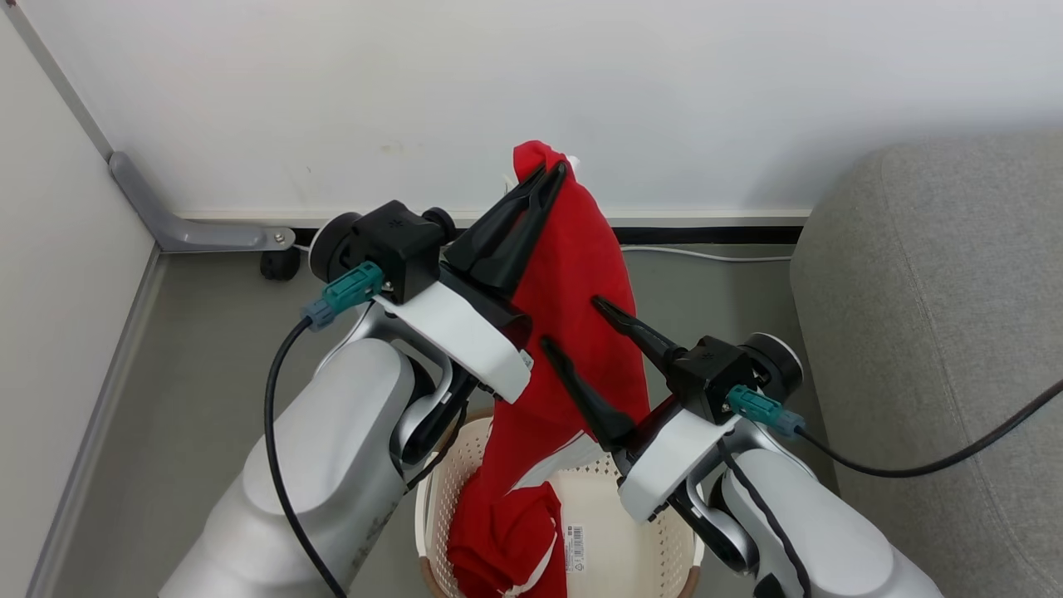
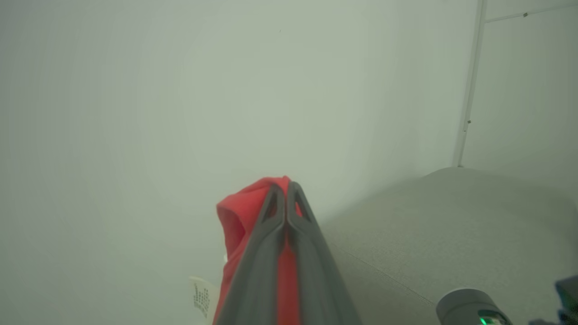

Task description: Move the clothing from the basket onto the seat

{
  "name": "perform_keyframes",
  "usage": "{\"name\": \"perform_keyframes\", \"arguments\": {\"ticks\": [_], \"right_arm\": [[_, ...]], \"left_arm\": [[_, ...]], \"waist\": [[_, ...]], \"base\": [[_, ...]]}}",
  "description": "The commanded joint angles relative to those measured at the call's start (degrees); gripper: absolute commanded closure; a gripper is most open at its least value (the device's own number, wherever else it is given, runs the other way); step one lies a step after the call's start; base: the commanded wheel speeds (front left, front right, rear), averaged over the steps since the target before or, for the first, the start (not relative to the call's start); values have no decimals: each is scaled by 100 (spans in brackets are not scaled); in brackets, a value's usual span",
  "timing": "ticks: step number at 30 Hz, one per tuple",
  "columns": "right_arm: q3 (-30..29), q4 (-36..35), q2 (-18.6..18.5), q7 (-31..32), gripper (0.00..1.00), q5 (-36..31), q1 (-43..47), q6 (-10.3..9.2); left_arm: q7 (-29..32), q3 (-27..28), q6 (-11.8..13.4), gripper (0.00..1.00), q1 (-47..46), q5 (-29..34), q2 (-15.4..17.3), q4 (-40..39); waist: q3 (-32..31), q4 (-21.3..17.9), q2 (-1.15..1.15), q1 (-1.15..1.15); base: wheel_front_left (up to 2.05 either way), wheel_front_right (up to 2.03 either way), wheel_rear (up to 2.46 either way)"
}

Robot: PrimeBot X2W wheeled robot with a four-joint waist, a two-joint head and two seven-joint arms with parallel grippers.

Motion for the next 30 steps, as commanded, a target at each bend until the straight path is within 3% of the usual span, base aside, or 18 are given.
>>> {"name": "perform_keyframes", "arguments": {"ticks": [1,11,23,24,26,30], "right_arm": [[17,-91,103,-35,0,24,-149,23],[-120,371,104,-35,0,51,-188,23],[279,1164,105,-35,0,514,-379,23],[296,1193,105,-35,12,552,-395,23],[272,1220,105,-35,100,616,-416,23],[150,1237,105,-35,100,636,-413,23]], "left_arm": [[-52,183,-24,100,-333,-32,76,-121],[-97,17,-35,100,-356,-112,-52,-47],[-151,-277,-63,100,-376,-268,-172,26],[-156,-300,-64,100,-378,-278,-177,32],[-161,-333,-67,100,-376,-300,-181,43],[-178,-331,-71,100,-347,-357,-131,109]], "waist": [[-2,9,0,0],[-2,132,0,0],[14,263,0,0],[9,273,0,0],[8,282,0,0],[8,261,0,0]], "base": [[0,0,0],[0,0,0],[0,0,0],[0,0,0],[0,0,0],[0,0,0]]}}
